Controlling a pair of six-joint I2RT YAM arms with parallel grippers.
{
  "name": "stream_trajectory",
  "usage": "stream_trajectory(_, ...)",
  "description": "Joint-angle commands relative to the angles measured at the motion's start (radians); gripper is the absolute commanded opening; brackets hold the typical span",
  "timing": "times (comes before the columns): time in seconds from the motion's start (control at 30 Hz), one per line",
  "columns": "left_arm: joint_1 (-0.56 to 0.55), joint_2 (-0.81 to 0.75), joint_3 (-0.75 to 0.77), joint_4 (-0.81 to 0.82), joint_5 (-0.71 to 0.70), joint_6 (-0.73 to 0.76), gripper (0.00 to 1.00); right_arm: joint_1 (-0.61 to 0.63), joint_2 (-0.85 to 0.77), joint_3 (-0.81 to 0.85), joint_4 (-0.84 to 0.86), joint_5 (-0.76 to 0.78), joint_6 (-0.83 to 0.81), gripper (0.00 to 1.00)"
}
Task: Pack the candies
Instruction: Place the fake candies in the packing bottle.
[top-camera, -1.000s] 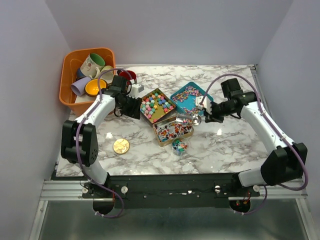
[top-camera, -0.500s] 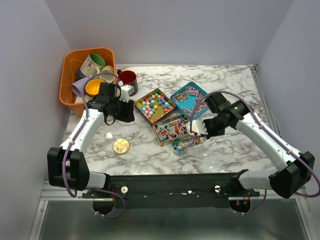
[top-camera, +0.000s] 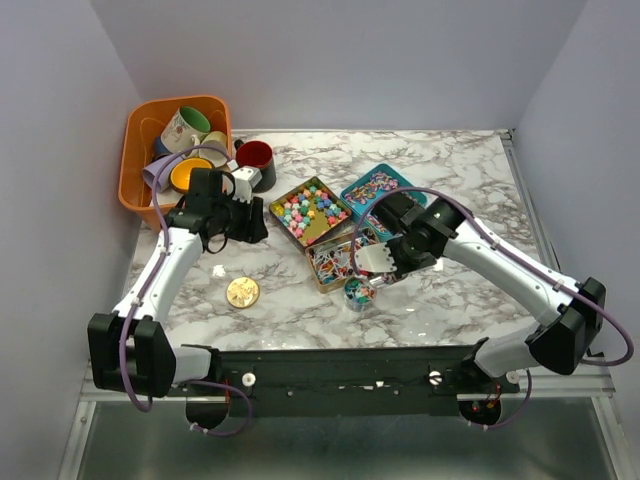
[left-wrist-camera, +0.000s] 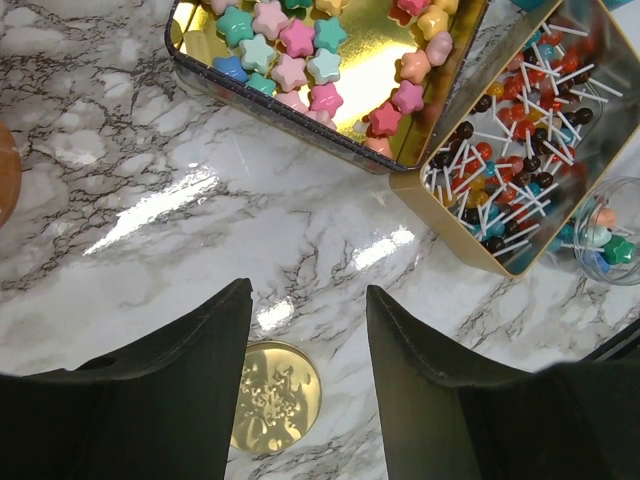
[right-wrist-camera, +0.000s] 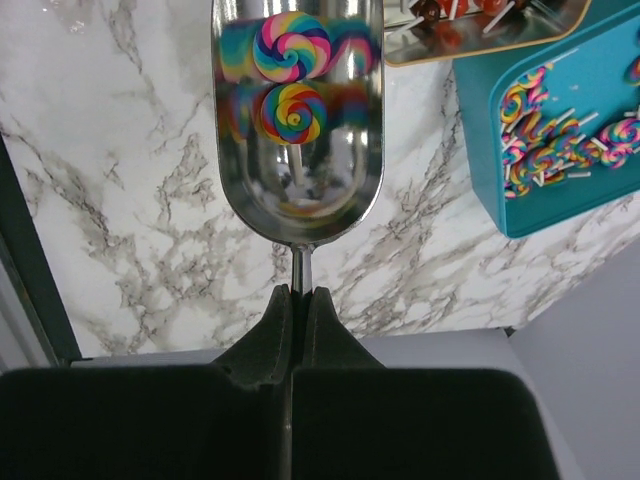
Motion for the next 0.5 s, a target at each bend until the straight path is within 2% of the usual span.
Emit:
stream_trajectory(0.0,0.005,-0.033,-0.023,0.033,0.055,-0.013,0.60,0.068,0.047,0.086,-0.118,0.128,0.097,0.01)
stream_trajectory(0.27,0.005,-0.050,-0.021,0.037,0.062,-0.047,0.61,0.211,0.086,0.088,-0.202,0.271,0.190,0.01)
stream_trajectory(0.47,0.005,-0.070,-0.029,0.037,0.058,-0.047,0.61,0.228,0.075,0.063,-0.212,0.321,0.218,0.01)
